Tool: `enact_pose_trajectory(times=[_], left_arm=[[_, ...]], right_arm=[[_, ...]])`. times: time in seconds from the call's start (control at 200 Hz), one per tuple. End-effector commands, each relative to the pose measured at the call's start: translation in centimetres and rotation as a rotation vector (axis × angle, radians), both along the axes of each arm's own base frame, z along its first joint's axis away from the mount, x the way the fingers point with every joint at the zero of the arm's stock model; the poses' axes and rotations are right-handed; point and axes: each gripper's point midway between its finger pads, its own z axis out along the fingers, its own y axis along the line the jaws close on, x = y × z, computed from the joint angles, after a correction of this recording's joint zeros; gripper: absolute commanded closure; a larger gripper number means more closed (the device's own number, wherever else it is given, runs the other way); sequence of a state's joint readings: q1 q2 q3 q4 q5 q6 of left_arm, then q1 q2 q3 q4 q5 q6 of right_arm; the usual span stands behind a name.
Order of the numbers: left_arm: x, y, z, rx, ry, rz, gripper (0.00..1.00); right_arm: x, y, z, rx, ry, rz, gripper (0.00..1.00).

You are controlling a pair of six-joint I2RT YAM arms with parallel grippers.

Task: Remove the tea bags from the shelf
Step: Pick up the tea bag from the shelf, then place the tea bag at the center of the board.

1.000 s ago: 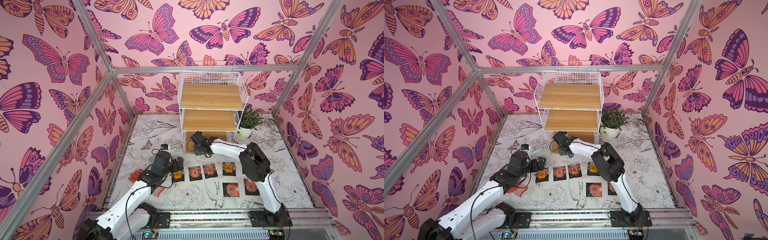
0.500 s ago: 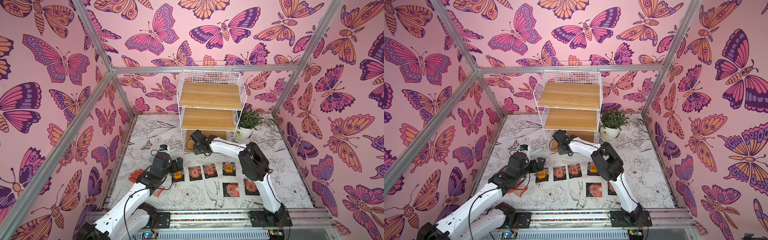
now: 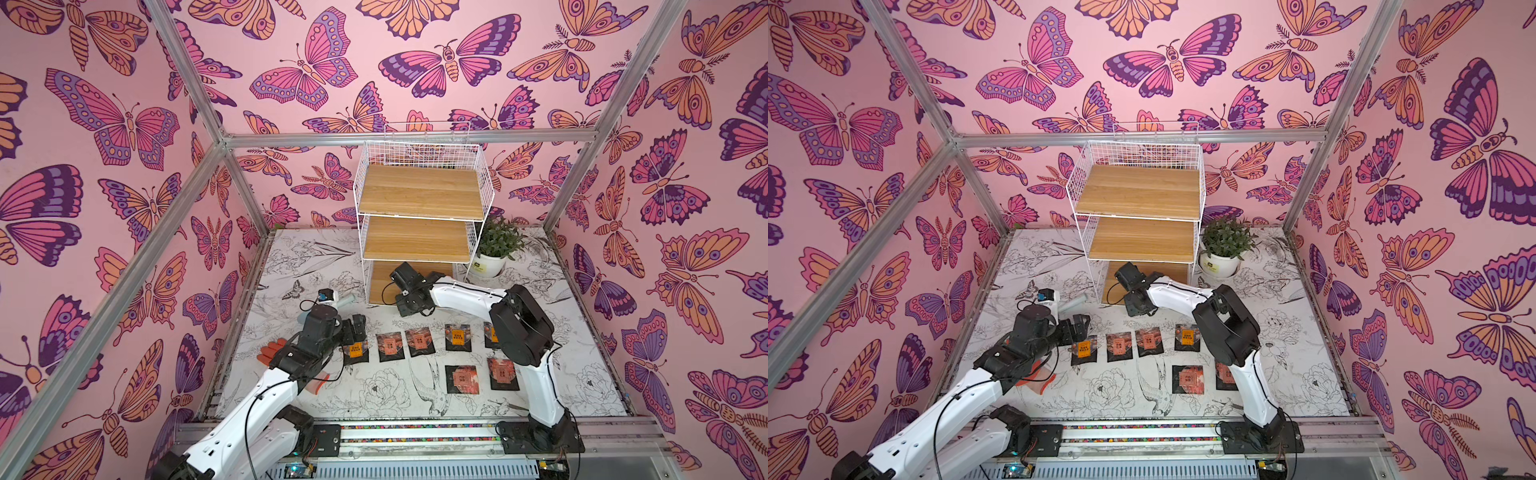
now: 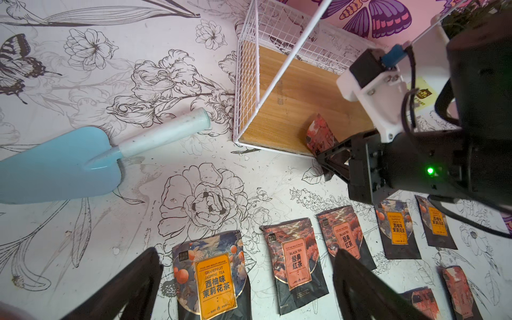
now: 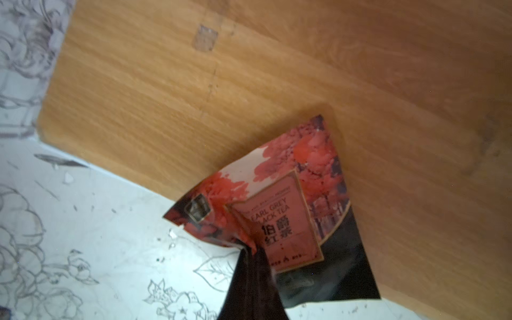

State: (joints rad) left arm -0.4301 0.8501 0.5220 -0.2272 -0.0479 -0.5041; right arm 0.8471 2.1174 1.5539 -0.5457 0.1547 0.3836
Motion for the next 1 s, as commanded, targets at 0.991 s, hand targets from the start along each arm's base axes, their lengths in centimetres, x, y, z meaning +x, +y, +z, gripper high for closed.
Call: enact_pose_trajectory(times=[0.991], left_arm=[[-1.6,0.0,2.0,0.018,-0.006,-0.006,0.01]], right_arm=[[-25.0,-7.3,1.3,-0.272,0.266,0.639,1.0]])
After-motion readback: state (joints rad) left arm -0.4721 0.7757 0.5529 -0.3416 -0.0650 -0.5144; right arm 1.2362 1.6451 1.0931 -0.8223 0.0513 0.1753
